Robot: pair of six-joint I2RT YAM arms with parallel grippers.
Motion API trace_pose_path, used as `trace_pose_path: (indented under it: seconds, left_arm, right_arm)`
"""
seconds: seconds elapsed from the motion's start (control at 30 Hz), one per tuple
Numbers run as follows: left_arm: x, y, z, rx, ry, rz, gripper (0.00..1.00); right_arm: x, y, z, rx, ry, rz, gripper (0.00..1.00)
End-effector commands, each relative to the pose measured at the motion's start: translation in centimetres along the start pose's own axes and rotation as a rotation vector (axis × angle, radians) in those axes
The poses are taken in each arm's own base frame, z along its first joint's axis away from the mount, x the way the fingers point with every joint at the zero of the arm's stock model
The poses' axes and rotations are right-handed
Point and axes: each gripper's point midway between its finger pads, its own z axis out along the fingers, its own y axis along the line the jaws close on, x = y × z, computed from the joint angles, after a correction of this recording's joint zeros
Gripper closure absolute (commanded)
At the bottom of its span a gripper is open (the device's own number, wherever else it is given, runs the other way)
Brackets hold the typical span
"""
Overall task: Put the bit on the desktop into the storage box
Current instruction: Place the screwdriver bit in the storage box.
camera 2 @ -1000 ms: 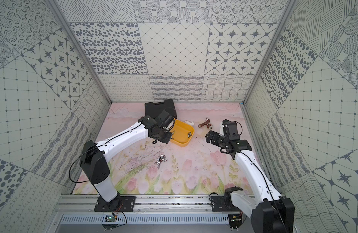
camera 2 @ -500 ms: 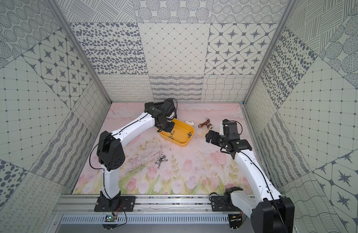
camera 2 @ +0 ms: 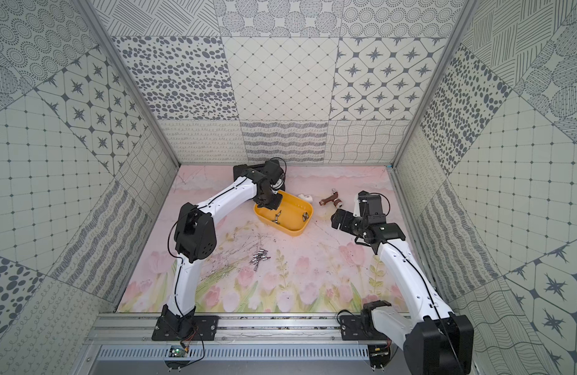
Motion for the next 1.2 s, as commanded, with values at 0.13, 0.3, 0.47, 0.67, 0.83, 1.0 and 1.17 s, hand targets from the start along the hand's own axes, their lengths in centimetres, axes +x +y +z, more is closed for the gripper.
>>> trace_pose_path:
  seconds: [0.13, 0.3, 0.47, 0.67, 0.83, 1.0, 1.17]
  left_arm:
    - [0.5, 0.7, 2.1, 0.021, 0.066, -0.001, 0.98]
    - [0.5, 0.5, 2.6, 0.029, 0.070, -0.009, 0.98]
    - [0.6, 0.6, 2.6, 0.027, 0.070, -0.011, 0.96]
    - [0.6, 0.8, 2.6, 0.015, 0.069, -0.011, 0.92]
    - [0.5, 0.8, 2.3, 0.015, 0.060, -0.011, 0.88]
    - [0.4, 0.8, 1.5, 0.013, 0.045, -0.016, 0.76]
    - [0.5, 0.8, 0.2, 0.022, 0.008, -0.027, 0.56]
  right_arm:
    - [-1.7, 0.7, -0.8, -0.013, -0.058, -0.027, 0.03]
    - [-1.6, 0.5, -0.8, -0.006, -0.054, -0.029, 0.04]
    - [-1.4, 0.4, -0.7, -0.004, -0.050, -0.031, 0.03]
    - [-1.4, 0.5, -0.7, -0.008, -0.049, -0.033, 0.03]
    - [-1.3, 0.4, -1.0, -0.005, -0.053, -0.035, 0.03]
    - [-1.2, 0.3, -1.3, 0.000, -0.057, -0.040, 0.03]
    - [-1.1, 0.2, -1.6, 0.004, -0.056, -0.054, 0.03]
